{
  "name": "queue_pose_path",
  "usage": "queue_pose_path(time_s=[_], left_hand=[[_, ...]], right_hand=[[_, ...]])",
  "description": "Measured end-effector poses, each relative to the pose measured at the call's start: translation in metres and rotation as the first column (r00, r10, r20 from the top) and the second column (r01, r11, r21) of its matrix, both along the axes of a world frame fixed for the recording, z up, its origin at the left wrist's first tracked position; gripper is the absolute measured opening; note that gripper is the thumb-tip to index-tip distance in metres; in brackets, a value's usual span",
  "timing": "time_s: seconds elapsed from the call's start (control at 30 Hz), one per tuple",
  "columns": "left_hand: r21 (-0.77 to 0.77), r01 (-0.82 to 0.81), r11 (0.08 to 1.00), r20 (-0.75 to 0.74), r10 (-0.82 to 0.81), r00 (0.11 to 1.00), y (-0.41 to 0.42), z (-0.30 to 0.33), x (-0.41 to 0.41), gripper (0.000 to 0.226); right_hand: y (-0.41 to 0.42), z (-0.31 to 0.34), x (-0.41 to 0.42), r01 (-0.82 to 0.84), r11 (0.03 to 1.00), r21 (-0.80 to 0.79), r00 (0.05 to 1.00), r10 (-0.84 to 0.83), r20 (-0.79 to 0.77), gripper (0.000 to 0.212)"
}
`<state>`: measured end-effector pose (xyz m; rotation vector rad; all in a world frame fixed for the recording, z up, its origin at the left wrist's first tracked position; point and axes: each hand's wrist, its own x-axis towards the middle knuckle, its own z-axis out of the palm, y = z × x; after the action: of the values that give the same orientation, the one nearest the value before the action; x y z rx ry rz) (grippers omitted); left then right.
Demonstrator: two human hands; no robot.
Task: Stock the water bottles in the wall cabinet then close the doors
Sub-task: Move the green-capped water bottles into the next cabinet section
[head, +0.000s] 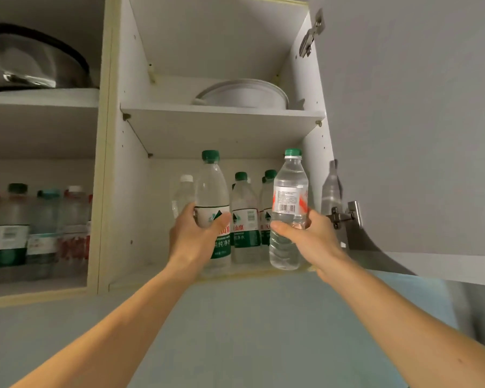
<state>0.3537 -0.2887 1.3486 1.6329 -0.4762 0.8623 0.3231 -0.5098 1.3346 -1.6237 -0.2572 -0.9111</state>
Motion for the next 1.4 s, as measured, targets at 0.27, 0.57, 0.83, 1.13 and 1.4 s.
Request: queue_pose_path(time_s=[0.27, 0.57, 0.83, 1.13, 1.4], left_hand=[[0.045, -0.001, 0.999, -0.138, 0.007, 0.990, -0.042, 0.013, 0.048, 0.029], [0.083, 0.226, 0.971, -0.249, -0.200, 0.948, -0.046, 0.020, 0.082, 0.043], [0.088, 0.378, 0.921, -0.249, -0.347, 0.904, -0.069, 0.016, 0.095, 0.038], [0.134, 0.387, 0.912, -0.193, -0.359, 0.913, -0.090, 0.014, 0.091, 0.047], [0.282, 0.172, 0.944, -0.097, -0.150, 0.984, -0.069, 0.016, 0.074, 0.050]], right_hand=[[-0.009, 0.012, 0.048, 0.065, 0.981, -0.184, 0.995, -0.079, -0.068, 0.051], [-0.025, 0.011, 0.076, 0.187, 0.962, -0.199, 0.977, -0.204, -0.067, 0.060], [-0.037, 0.002, 0.092, 0.355, 0.901, -0.251, 0.921, -0.383, -0.071, 0.057], [-0.032, -0.005, 0.095, 0.516, 0.798, -0.312, 0.845, -0.534, 0.030, 0.071], [-0.023, -0.013, 0.082, 0.640, 0.723, -0.258, 0.764, -0.568, 0.306, 0.068]])
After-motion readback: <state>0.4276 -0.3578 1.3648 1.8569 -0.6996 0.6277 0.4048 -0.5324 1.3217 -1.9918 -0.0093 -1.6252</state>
